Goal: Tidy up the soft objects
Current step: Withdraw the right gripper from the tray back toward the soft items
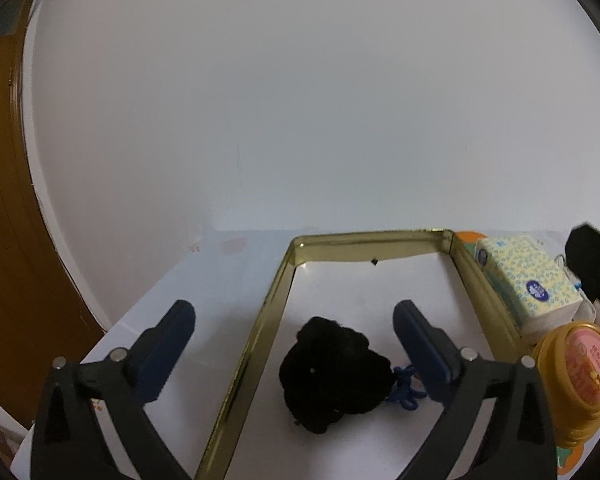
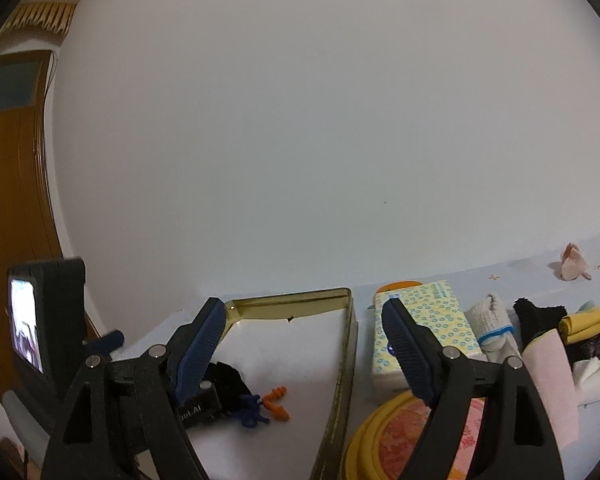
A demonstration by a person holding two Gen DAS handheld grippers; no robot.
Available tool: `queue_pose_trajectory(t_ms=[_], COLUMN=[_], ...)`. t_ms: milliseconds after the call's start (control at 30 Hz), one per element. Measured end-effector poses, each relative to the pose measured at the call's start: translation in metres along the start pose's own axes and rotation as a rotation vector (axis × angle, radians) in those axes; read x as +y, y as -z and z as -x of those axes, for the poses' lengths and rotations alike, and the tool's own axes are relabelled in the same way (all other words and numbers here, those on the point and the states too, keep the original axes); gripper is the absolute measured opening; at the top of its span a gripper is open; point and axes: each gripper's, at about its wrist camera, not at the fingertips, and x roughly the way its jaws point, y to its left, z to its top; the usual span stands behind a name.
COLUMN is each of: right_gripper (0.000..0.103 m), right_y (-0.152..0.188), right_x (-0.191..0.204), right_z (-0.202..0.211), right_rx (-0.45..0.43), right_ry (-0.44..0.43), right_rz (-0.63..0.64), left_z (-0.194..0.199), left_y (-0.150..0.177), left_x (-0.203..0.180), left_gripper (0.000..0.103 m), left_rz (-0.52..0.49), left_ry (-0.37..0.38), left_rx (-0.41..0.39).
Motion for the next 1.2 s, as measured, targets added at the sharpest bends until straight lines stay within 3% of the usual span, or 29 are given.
queue_pose_trajectory(t_ms=[467, 733, 967, 1200], right_gripper=[0.082, 0.082, 0.082, 0.082], right_y=[0.0, -0.001, -0.008, -0.003], right_x=[-0.018, -0.004, -0.001, -0.024], right_z=[0.033, 0.06, 0.077, 0.079], right_rx=[-0.024, -0.03, -0.016, 0.002], right_ry=[0.081, 0.122, 0.127, 0.132], right_rz=[-0.024, 0.025, 0.063, 0.091], left_z=[0.021, 0.029, 0.031, 0.037], left_y=[0.007, 0.012, 0.013, 0.015], left_x=[-0.007, -0.018, -0.022, -0.03], left_gripper=[0.102, 0.103, 0.103, 0.103], left_rz=[0.02, -0.002, 0.021, 0.012], left_ry=[0.038, 0.056, 0.075, 0.073], left_rx=[-0.112, -0.148, -0.132, -0.136])
